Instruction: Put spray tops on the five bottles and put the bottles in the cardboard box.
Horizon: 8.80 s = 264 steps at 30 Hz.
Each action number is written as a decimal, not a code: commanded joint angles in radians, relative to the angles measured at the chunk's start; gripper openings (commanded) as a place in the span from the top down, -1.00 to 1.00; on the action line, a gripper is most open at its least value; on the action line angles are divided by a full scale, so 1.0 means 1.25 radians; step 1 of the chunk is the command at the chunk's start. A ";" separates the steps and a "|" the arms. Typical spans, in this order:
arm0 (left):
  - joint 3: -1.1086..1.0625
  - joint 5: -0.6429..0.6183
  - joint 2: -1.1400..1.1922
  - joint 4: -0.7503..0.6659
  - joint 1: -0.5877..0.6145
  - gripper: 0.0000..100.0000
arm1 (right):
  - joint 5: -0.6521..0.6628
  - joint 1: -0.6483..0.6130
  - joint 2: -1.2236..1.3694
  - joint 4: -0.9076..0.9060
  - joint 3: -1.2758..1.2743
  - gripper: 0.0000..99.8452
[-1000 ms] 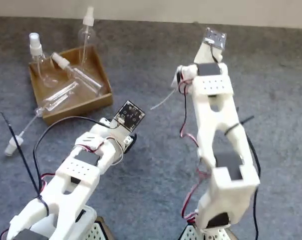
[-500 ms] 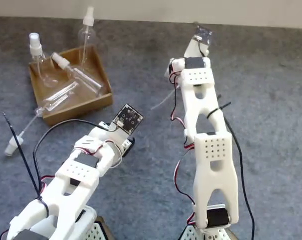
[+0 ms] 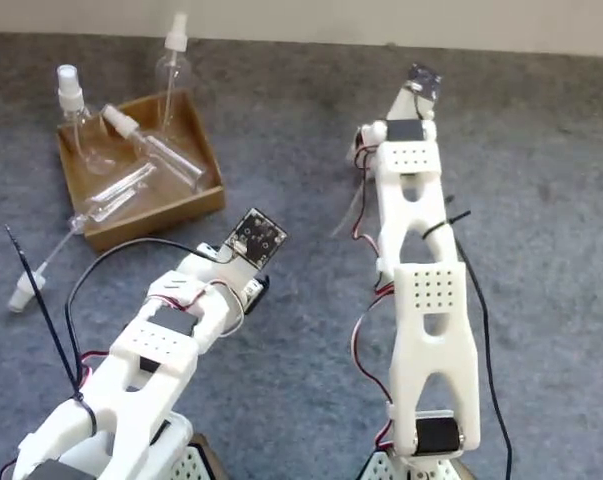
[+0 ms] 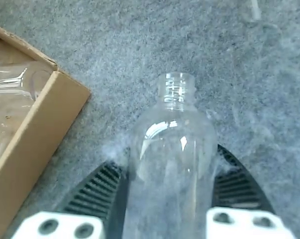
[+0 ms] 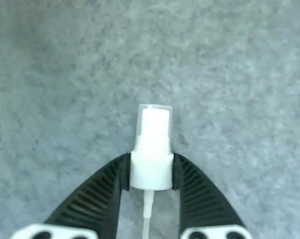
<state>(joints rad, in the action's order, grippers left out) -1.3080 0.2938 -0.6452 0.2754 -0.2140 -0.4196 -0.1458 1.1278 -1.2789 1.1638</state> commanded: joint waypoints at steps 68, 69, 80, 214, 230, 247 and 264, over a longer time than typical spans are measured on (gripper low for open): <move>0.576 0.174 0.476 0.658 -0.001 0.47 | 0.342 -0.087 -1.911 -0.141 -1.211 0.89; 0.576 0.174 0.483 0.654 -0.001 0.48 | 0.342 -0.087 -1.923 -0.127 -1.239 0.89; 0.575 0.174 0.497 0.654 -0.077 0.89 | 0.342 -0.087 -1.949 -0.111 -1.343 0.89; -0.307 -0.223 -0.948 0.218 -0.446 0.76 | 0.095 -0.026 -1.950 0.455 -1.482 0.88; -0.307 -0.223 -0.947 0.223 -0.446 0.76 | 0.092 -0.026 -1.950 0.457 -1.416 0.88; -0.307 -0.223 -0.947 0.220 -0.443 0.76 | 0.093 -0.118 -1.950 0.458 -1.443 0.88; -0.307 -0.223 -0.947 0.220 -0.443 0.76 | 0.155 -0.074 -1.950 0.458 -1.460 0.88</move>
<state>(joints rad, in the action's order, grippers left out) -1.6732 0.0238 -1.8082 0.5715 -0.7557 -0.2432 -0.2532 -1.3073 -0.7327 -0.6590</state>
